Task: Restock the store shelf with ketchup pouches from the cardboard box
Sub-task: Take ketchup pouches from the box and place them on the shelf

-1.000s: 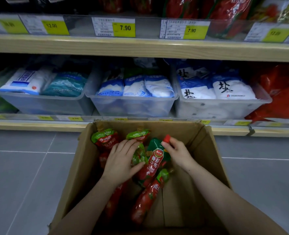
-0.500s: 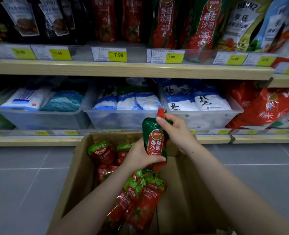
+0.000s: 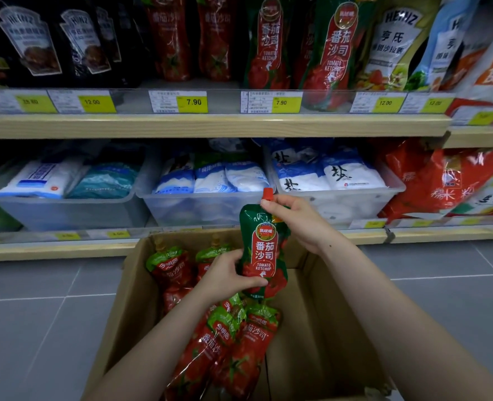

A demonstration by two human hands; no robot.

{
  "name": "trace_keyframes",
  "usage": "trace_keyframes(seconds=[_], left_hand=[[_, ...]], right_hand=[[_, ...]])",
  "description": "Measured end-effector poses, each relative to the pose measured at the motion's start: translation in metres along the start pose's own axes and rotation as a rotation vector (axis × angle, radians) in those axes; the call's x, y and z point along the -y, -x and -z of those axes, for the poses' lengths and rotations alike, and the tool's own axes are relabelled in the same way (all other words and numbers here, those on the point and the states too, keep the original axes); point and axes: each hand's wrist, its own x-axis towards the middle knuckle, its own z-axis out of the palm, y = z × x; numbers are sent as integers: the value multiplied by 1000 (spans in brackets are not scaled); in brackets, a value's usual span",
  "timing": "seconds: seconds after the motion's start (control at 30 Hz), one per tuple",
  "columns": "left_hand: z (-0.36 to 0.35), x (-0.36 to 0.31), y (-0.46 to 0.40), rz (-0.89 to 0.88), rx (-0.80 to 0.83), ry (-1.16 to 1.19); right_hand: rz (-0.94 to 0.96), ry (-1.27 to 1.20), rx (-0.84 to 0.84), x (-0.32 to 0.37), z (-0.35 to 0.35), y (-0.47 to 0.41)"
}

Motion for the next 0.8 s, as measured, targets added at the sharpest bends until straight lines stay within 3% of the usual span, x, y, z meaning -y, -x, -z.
trace_keyframes(seconds=[0.17, 0.33, 0.53, 0.8], left_hand=[[4, 4, -5, 24, -74, 5], [7, -1, -13, -50, -144, 27], [41, -50, -31, -112, -82, 49], [91, -165, -60, -306, -169, 7]], right_hand=[[-145, 219, 96, -29, 2, 5], [-37, 206, -49, -56, -3, 7], [30, 196, -104, -9, 10, 3], [287, 228, -197, 112, 38, -7]])
